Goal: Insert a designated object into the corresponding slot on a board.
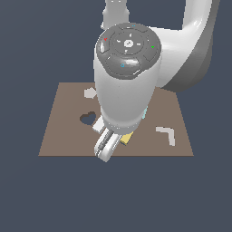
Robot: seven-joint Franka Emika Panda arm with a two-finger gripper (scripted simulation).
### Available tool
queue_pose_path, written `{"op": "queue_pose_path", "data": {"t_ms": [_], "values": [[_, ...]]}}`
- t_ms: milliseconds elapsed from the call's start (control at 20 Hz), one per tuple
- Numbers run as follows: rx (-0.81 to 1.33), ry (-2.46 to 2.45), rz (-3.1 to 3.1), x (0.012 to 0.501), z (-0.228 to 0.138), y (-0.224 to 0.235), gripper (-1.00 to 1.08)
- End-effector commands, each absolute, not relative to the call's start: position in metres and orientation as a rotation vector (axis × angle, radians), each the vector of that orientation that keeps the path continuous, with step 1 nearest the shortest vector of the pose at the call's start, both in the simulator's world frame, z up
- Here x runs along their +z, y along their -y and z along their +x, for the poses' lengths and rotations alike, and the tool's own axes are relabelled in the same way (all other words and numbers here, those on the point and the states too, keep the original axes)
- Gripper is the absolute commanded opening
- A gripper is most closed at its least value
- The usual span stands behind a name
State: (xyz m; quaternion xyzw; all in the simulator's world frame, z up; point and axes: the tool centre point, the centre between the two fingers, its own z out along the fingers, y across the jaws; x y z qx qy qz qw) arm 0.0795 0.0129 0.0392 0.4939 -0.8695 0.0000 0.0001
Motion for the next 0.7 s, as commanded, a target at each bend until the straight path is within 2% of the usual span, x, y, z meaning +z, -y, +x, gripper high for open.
{"op": "queue_pose_path", "data": {"t_ms": [0, 150, 200, 650], "values": [[0.0, 2.734, 1.549, 0.0352, 0.0797, -0.0127, -1.0], [0.0, 2.736, 1.546, 0.0304, 0.0799, -0.0126, -1.0], [0.0, 2.736, 1.546, 0.0304, 0.0799, -0.0126, 1.0], [0.0, 2.736, 1.546, 0.0304, 0.0799, -0.0126, 1.0]]}}
